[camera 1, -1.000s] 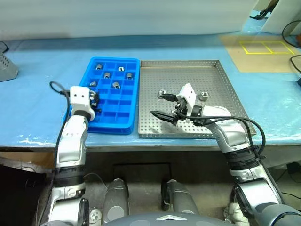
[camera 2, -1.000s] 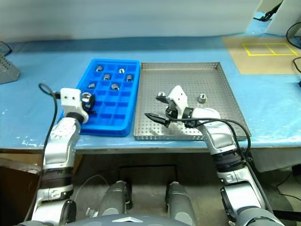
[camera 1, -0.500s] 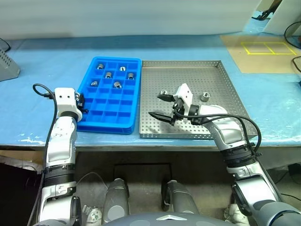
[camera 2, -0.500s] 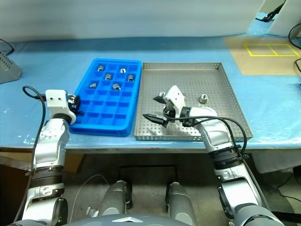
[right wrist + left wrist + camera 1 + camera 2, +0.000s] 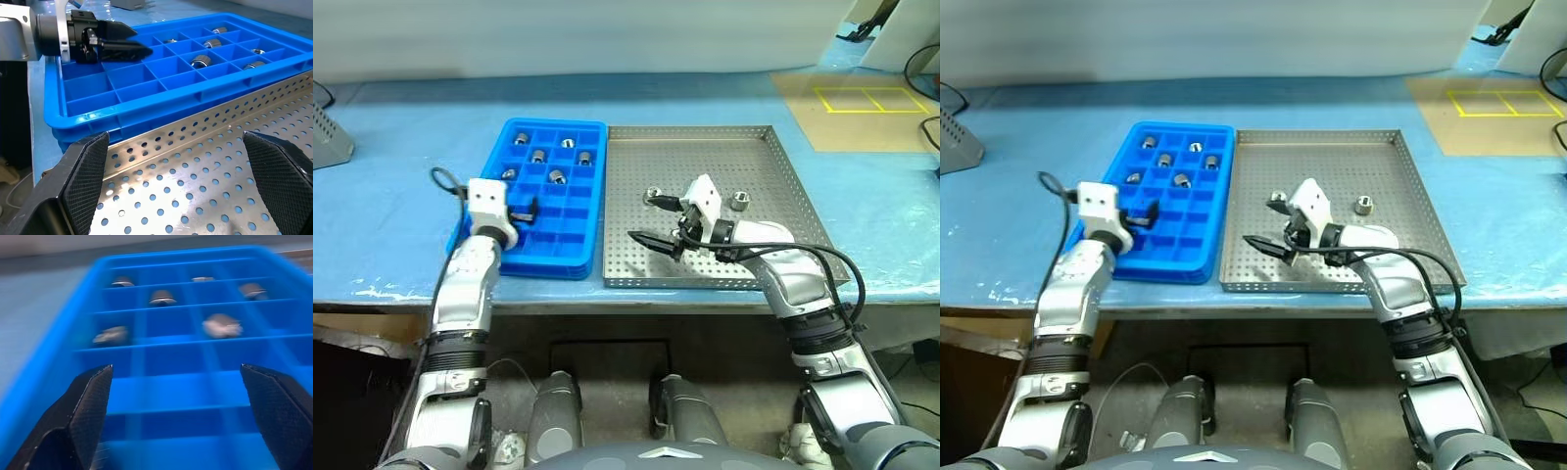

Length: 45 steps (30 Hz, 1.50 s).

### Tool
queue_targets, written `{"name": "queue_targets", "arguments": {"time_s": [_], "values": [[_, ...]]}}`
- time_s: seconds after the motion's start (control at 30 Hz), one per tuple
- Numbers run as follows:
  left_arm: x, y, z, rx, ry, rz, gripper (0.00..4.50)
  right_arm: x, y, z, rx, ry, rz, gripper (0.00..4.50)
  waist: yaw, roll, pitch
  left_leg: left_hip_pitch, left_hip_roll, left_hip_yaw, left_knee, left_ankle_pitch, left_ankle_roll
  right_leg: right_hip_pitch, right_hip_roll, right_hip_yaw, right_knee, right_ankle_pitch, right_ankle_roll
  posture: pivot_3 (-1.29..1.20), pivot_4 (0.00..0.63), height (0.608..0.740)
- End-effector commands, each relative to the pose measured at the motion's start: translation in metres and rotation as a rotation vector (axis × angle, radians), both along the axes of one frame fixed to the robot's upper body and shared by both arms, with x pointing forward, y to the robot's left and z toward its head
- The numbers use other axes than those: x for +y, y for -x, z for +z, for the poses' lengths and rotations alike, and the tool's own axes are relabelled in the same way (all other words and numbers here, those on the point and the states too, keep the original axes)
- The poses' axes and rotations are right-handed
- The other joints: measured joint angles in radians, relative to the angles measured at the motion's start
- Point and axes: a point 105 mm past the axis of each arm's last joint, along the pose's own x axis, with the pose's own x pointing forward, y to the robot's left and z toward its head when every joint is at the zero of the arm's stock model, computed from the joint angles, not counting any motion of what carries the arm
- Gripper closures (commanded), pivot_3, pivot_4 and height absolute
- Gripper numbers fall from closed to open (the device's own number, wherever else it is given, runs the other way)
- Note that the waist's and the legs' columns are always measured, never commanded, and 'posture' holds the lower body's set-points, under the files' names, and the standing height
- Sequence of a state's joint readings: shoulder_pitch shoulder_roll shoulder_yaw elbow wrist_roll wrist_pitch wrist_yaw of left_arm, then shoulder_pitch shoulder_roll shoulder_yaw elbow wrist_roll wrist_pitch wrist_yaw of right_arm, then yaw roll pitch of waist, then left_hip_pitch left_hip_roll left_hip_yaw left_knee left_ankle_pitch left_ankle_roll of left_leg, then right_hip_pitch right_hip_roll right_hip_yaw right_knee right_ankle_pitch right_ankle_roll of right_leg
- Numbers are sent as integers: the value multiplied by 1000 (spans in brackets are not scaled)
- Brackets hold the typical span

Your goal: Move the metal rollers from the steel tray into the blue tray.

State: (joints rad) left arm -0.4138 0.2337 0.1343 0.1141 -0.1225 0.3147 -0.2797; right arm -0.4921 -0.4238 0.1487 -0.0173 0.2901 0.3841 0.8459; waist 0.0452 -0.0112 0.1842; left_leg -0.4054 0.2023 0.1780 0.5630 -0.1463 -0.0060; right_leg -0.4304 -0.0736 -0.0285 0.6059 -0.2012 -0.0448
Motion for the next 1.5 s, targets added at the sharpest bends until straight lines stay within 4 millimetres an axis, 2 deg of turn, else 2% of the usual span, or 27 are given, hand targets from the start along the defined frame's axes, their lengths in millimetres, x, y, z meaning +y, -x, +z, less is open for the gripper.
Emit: {"name": "queue_targets", "arguments": {"time_s": [0.03,0.23,0.47,0.63,0.77,1.1,1.37,1.47,1.5], "values": [[-34,-4,25,-78,12,-163,98,-8,4,18,-59,-26,-32,0,-6,0,0,0,0,0,0,0,0,0,0,0,0,0,0,-235,150,740],[-76,-27,34,-62,23,-331,98,-27,7,19,-64,-21,-134,0,-20,0,0,1,0,1,0,0,0,0,1,1,1,0,0,-324,150,740],[-102,-58,45,-60,20,-369,98,-41,15,19,-69,-22,-217,0,-50,0,0,0,-4,1,1,0,0,0,1,2,-1,1,2,-430,150,740],[-122,-65,44,-43,-38,-443,98,-49,21,16,-66,-17,-276,0,-64,0,0,0,-5,1,1,-1,1,0,1,3,-1,1,2,-495,150,740],[-130,-66,41,-16,-46,-477,98,-55,26,14,-62,-16,-317,0,-80,0,0,0,-5,1,1,-1,2,0,1,3,-2,2,3,-531,150,740],[-136,-63,15,75,-116,-503,98,-63,37,10,-54,-19,-376,0,-102,0,0,-1,-6,1,3,-1,3,0,1,3,-2,1,3,-579,150,740],[-152,-65,20,81,-153,-515,98,-63,41,9,-54,-26,-392,0,-118,0,0,-5,-6,0,8,-4,7,0,0,3,-4,2,4,-610,150,740],[-151,-67,19,92,-195,-493,98,-65,43,9,-56,-26,-405,0,-121,0,0,-5,-6,0,8,-4,7,0,0,3,-5,3,6,-622,150,740],[-149,-68,17,97,-209,-481,261,-66,43,10,-58,-27,-411,0,-122,0,0,-6,-6,0,8,-4,7,0,0,3,-5,3,6,-632,150,740]]}}
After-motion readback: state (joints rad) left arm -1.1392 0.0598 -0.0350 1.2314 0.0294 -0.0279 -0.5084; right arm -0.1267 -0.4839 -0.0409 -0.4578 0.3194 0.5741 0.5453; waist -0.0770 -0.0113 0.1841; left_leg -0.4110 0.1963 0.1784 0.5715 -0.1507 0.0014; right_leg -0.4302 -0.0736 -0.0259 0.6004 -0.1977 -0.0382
